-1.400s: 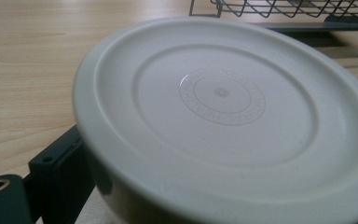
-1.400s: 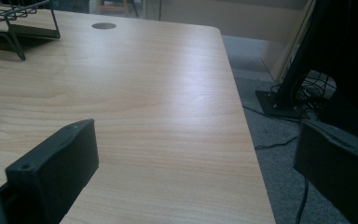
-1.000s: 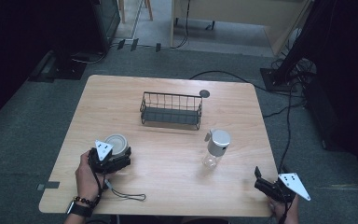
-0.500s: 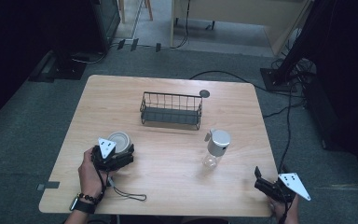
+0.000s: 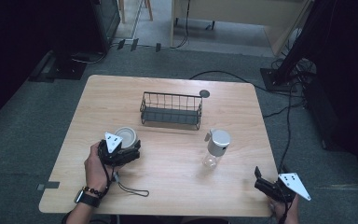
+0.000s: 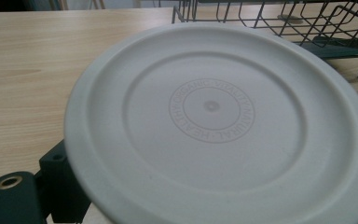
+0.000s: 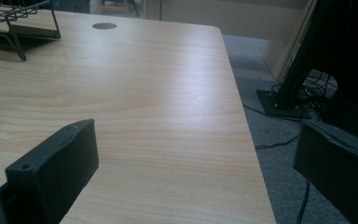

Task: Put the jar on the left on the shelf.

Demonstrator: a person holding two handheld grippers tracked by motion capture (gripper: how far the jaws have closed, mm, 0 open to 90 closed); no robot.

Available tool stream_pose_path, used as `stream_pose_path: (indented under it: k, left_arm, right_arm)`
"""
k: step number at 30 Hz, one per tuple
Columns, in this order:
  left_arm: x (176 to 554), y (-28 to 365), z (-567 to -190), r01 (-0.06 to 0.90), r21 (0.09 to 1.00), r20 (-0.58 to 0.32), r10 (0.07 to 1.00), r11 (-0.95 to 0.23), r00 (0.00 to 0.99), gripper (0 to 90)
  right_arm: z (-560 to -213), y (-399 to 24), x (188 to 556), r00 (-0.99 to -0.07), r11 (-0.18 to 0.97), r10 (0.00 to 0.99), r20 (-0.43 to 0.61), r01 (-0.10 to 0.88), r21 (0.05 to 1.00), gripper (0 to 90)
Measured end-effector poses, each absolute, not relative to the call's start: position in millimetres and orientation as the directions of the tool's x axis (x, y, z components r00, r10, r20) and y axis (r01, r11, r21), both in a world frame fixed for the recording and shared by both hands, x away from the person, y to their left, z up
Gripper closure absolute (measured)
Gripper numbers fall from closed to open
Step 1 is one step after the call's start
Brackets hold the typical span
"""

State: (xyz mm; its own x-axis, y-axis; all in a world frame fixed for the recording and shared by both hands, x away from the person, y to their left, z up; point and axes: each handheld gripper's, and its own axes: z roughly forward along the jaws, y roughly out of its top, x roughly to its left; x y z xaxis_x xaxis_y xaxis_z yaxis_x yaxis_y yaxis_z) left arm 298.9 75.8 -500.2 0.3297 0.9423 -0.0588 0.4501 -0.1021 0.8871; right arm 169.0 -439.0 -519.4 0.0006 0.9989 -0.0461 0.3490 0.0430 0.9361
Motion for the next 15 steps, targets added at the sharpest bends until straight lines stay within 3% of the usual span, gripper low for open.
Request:
stream_pose_path:
  k: [15]
  left_arm:
    - [311.9,59.0,-493.2,0.450,0.885,-0.056,0.935,-0.116,0.350,9.7]
  right_arm:
    - [-519.4,-439.0,168.9,-0.003,0.042,0.999,-0.044,0.348,0.937,0.0]
